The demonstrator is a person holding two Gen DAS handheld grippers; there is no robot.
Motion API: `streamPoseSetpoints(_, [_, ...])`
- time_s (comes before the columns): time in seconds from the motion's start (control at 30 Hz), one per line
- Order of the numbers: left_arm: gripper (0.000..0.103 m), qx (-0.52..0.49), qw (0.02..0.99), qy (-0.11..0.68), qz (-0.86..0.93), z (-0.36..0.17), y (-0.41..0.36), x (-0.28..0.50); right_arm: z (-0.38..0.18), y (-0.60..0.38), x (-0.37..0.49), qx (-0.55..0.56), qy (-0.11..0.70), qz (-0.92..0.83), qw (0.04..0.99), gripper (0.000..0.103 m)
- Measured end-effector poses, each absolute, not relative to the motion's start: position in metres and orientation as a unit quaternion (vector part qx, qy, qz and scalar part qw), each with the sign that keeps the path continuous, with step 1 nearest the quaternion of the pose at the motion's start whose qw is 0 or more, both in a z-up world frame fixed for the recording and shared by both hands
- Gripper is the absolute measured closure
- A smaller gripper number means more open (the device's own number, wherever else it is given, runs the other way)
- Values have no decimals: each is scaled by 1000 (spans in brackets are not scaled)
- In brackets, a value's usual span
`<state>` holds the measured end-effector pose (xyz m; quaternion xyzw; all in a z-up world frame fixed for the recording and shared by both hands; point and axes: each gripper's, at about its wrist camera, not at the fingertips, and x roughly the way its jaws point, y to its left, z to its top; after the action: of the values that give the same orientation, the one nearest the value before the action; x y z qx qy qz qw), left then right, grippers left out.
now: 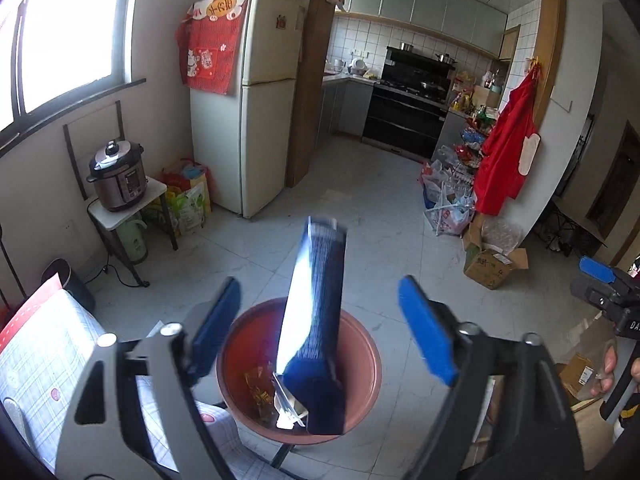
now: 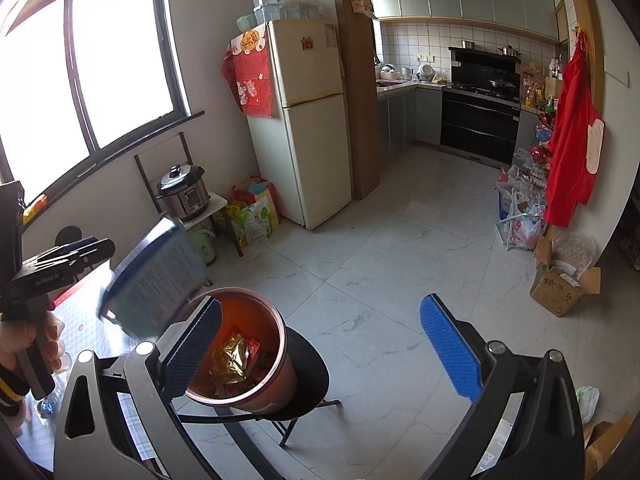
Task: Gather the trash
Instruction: 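Carry the blue box with the left tool over the bucket and release it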
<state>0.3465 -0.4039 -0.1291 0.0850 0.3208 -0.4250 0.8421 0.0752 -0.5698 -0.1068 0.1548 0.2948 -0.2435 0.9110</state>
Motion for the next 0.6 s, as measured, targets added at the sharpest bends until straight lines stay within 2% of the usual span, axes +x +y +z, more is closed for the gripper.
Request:
streamPoseSetpoints(0.17, [6, 87, 853, 300, -419, -116, -388, 336, -105, -560, 79, 155, 293, -236, 913, 5])
streamPoseSetpoints(0.6, [6, 59, 892, 311, -323, -96, -260, 320, -93, -505, 114, 138, 301, -173, 928, 5])
